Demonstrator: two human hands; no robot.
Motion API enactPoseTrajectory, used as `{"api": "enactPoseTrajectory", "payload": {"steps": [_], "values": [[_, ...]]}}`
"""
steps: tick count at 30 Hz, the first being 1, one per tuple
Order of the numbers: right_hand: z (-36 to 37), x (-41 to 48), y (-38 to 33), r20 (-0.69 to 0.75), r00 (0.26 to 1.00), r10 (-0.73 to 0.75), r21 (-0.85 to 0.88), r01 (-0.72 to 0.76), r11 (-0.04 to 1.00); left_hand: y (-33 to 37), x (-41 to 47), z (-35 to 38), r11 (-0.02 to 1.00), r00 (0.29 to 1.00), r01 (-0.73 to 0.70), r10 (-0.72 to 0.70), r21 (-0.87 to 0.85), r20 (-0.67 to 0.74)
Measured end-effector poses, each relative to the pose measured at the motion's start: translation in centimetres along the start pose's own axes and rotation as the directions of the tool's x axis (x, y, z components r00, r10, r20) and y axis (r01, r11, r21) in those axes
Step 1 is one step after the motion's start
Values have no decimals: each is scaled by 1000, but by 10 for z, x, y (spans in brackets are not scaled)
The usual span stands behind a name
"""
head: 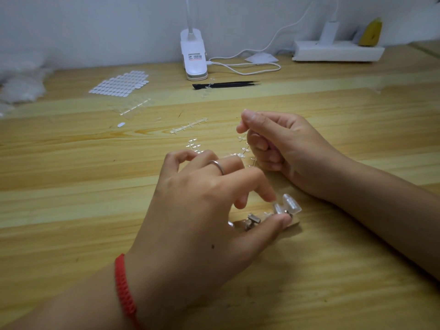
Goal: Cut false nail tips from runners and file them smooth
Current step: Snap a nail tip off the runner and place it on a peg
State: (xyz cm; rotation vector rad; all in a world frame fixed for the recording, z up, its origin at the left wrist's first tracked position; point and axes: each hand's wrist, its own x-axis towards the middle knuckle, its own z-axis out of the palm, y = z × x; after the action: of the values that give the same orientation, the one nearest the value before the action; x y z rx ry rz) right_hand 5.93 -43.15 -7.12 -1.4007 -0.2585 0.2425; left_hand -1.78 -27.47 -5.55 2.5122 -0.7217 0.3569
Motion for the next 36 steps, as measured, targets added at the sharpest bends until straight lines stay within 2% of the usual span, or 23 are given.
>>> {"api": "enactPoseTrajectory", "payload": {"steps": [17, 18, 20, 22, 23, 25, 28, 31, 36], "values": [[2, -1, -1, -16, 1000, 2, -17, -3, 1000, 3, -2, 0, 1000, 1000, 1, -2, 24, 28], [2, -1, -1, -20, 1000, 0, -12, 0, 1000, 4, -1, -6, 1000, 999, 11, -10, -14, 30], [1, -1, -2, -29, 1000, 1, -10, -1, 1000, -2, 9, -22, 968, 997, 59, -67, -245, -25], [1, -2, -3, -39, 999, 18, -11, -19, 1000, -21, 20, -36, 864, 986, 53, -126, -501, -114], [1, -2, -4, -45, 999, 28, 6, -28, 1000, -32, 25, -42, 837, 976, 39, -150, -546, -160], [0, -2, -5, -56, 997, 45, 51, -42, 998, -49, 26, -42, 867, 968, 66, -176, -494, -180], [0, -2, -7, -54, 997, 60, 84, -55, 995, -65, 17, -25, 949, 990, 96, -123, -301, -71], [1, -2, -6, -47, 997, 55, 82, -51, 995, -71, 14, -15, 992, 997, -47, 54, -116, 57], [1, 0, -5, -53, 997, 50, 71, -46, 996, -72, 12, -13, 988, 980, -149, 144, 30, 135]]}}
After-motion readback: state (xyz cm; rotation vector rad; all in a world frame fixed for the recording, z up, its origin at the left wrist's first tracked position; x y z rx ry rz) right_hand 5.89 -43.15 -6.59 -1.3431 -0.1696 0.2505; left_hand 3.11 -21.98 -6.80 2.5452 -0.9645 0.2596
